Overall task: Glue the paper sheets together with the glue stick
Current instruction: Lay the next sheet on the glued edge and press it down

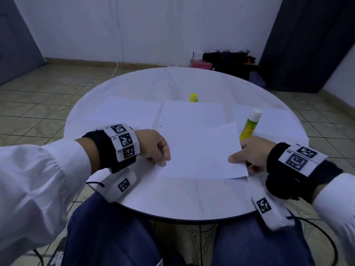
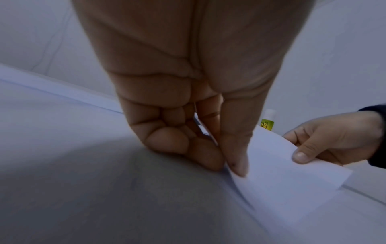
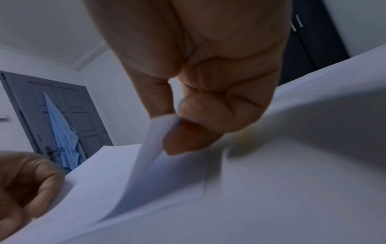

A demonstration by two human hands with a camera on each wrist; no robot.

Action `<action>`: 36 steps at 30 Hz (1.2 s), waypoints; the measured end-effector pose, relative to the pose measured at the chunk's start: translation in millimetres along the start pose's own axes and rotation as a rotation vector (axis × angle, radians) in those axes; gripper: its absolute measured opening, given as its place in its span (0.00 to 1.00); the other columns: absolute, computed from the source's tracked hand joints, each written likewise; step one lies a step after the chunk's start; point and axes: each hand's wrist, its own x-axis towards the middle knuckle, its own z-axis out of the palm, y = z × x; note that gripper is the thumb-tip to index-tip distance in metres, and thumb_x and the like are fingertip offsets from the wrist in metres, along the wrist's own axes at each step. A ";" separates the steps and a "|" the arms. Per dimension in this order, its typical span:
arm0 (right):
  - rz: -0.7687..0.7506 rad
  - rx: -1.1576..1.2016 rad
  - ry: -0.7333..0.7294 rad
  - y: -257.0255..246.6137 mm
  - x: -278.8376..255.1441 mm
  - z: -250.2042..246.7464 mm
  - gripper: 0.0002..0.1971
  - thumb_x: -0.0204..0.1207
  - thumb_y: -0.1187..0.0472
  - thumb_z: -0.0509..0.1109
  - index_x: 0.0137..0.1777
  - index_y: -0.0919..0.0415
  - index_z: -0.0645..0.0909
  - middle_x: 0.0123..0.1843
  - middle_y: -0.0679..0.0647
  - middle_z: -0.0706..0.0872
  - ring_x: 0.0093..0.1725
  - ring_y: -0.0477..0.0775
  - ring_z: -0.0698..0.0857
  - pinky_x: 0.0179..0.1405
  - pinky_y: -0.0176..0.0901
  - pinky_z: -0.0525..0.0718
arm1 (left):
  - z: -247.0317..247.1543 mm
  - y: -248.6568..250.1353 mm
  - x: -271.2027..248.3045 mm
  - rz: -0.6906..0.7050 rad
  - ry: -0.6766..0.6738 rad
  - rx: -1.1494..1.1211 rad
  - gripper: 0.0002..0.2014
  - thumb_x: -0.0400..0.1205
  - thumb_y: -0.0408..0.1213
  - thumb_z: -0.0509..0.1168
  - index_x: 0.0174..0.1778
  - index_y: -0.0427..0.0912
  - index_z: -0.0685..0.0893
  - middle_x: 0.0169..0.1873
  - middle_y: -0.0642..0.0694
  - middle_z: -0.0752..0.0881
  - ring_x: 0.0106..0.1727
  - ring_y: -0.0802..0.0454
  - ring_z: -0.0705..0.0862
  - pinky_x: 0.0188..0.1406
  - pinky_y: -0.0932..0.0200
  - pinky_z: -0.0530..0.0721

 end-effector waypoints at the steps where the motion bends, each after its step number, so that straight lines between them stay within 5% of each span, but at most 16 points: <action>1: 0.006 -0.015 -0.011 0.6 1.2 0.5 0.14 0.72 0.63 0.76 0.53 0.71 0.80 0.36 0.65 0.83 0.30 0.61 0.77 0.34 0.51 0.74 | 0.0 0.0 0.5 0.000 -0.005 0.007 0.09 0.73 0.34 0.77 0.36 0.52 0.86 0.23 0.59 0.83 0.25 0.62 0.79 0.29 0.75 0.76; 6: 0.030 -0.017 -0.089 3.8 5.0 -1.7 0.13 0.66 0.70 0.79 0.50 0.67 0.82 0.34 0.65 0.84 0.28 0.58 0.74 0.28 0.45 0.69 | 1.1 -1.6 0.2 0.011 0.003 0.017 0.09 0.73 0.34 0.77 0.36 0.52 0.85 0.19 0.60 0.81 0.25 0.62 0.78 0.26 0.77 0.73; 12: 0.019 -0.039 -0.071 3.5 10.9 0.7 0.15 0.64 0.75 0.79 0.50 0.70 0.80 0.36 0.65 0.84 0.25 0.57 0.76 0.23 0.40 0.75 | -1.2 -5.5 -2.7 0.012 0.020 0.021 0.08 0.72 0.36 0.78 0.38 0.54 0.86 0.30 0.55 0.82 0.30 0.61 0.78 0.28 0.78 0.73; 16: 0.017 -0.058 -0.051 4.0 15.2 2.3 0.16 0.63 0.74 0.80 0.47 0.68 0.79 0.38 0.66 0.83 0.28 0.59 0.77 0.25 0.42 0.78 | -1.2 -6.6 -4.0 0.019 0.035 0.049 0.08 0.73 0.37 0.78 0.39 0.54 0.86 0.28 0.57 0.81 0.23 0.69 0.76 0.25 0.80 0.71; 21: 0.013 -0.062 -0.049 5.4 19.0 2.7 0.15 0.61 0.74 0.81 0.42 0.66 0.77 0.36 0.67 0.83 0.32 0.61 0.78 0.32 0.48 0.78 | -2.3 -7.1 -6.0 0.015 0.037 0.070 0.08 0.72 0.40 0.78 0.41 0.54 0.85 0.30 0.57 0.81 0.30 0.65 0.77 0.25 0.80 0.70; 25: 0.013 -0.070 -0.057 6.6 21.6 2.7 0.19 0.60 0.73 0.82 0.48 0.67 0.77 0.38 0.69 0.83 0.36 0.65 0.79 0.39 0.53 0.77 | -3.0 -7.8 -7.0 0.009 0.022 0.079 0.08 0.72 0.41 0.78 0.40 0.55 0.85 0.29 0.58 0.80 0.31 0.65 0.77 0.29 0.74 0.71; 36: 0.012 -0.088 -0.063 7.4 22.1 2.9 0.20 0.60 0.72 0.82 0.49 0.68 0.78 0.37 0.69 0.82 0.35 0.64 0.80 0.33 0.49 0.79 | -2.9 -9.6 -8.9 0.014 0.013 0.102 0.08 0.71 0.42 0.79 0.38 0.57 0.85 0.25 0.60 0.79 0.29 0.65 0.75 0.32 0.70 0.70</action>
